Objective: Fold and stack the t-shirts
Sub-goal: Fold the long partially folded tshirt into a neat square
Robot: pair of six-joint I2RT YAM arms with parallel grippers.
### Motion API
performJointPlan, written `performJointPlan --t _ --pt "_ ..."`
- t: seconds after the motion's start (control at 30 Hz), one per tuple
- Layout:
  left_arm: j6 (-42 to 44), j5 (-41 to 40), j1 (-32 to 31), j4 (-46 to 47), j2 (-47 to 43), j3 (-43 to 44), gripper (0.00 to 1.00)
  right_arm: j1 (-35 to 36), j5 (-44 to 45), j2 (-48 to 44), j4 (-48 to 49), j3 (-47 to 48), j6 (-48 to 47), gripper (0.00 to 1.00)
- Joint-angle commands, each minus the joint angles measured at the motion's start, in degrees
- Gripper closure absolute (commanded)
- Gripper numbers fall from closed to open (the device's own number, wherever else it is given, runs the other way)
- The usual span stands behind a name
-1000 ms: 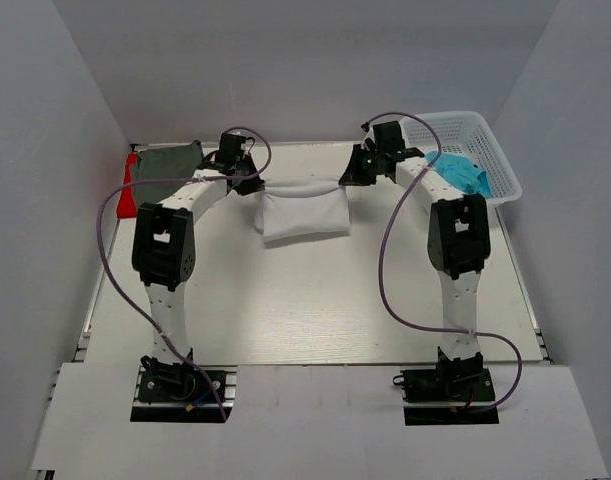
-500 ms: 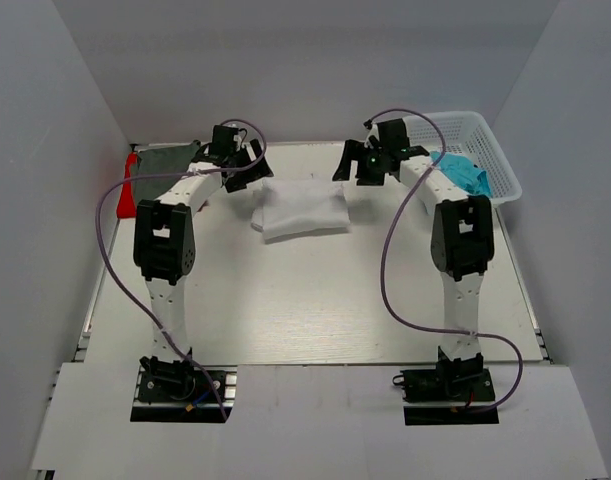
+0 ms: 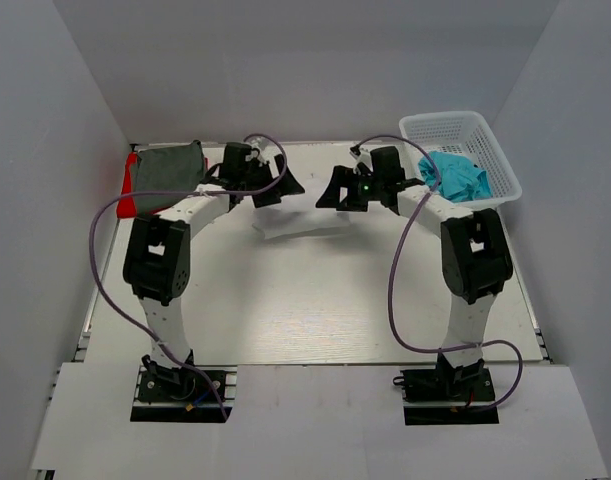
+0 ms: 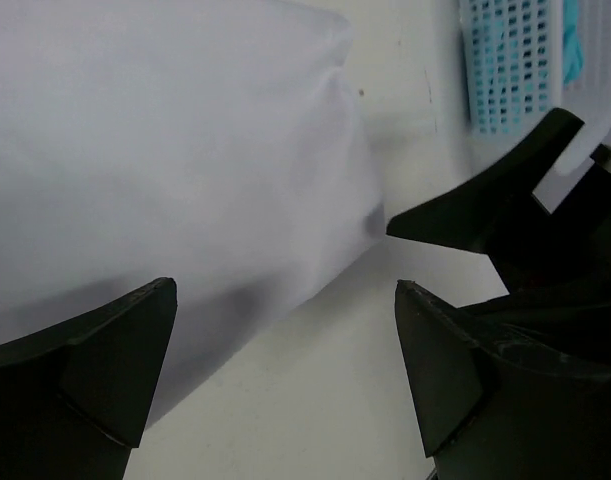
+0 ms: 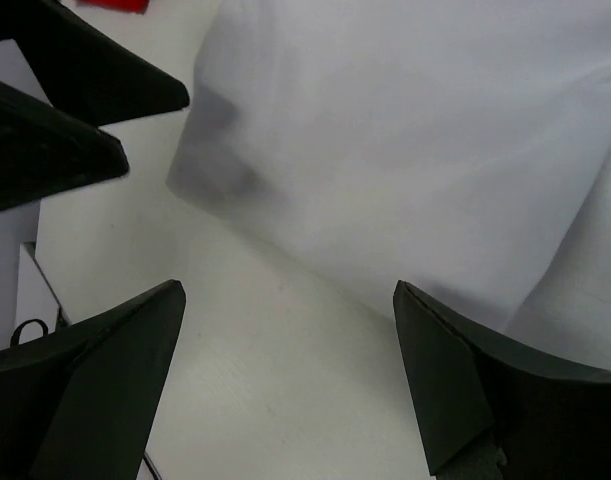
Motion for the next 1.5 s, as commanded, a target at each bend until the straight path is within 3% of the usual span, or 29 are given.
performJointPlan --t 0.0,0.17,0.37,0.53,0.67,0.83,0.97,1.07,1.17,1.3,1.47 --pt "-1.64 7.37 -0.65 2.46 4.06 -3.21 0.00 -0.89 -4.56 3.24 7.89 -3.23 3.85 0.10" --pt "-3.14 8.52 -0.65 2.57 8.19 -8.40 0.00 -1.15 -0.53 10.45 5.17 -2.00 0.60 0.10" --pt "-0.85 2.02 -0.12 -0.87 2.94 -12.98 0.02 -0.80 6.06 7.40 0.78 -6.56 -0.99 0.10" --pt "3.62 -7.47 -0.12 -7.01 -2.78 -8.51 0.03 -0.19 9.05 1.33 -0.89 -7.98 -3.53 0.10" --pt "5.91 -9.68 -0.64 -10.45 -6.47 -3.23 0.03 0.08 11.16 -3.24 -2.74 -6.93 -5.90 0.10" --pt "4.17 -10.47 0.05 -8.27 -10.79 -4.80 0.00 1.83 5.57 -8.08 0.22 -6.40 -6.88 0.10" --pt "1.62 -12.05 0.67 -4.67 -11.40 -4.81 0.00 5.16 -2.54 -5.10 4.29 -3.94 -5.21 0.10" --pt "3.28 -6.70 0.67 2.72 -6.41 -3.50 0.00 5.61 -4.56 -0.45 8.58 0.63 -3.37 0.10" --pt "4.69 -1.34 0.67 -3.14 4.89 11.39 0.00 5.26 -3.79 3.68 12.71 2.82 0.06 0.10" --pt "6.70 -2.55 0.14 -5.53 13.28 16.28 0.00 4.30 -1.06 7.82 14.57 3.37 1.47 0.10" --pt "6.18 -7.19 2.33 -6.06 16.55 14.45 0.02 2.71 -1.05 12.56 17.39 0.29 5.25 0.10"
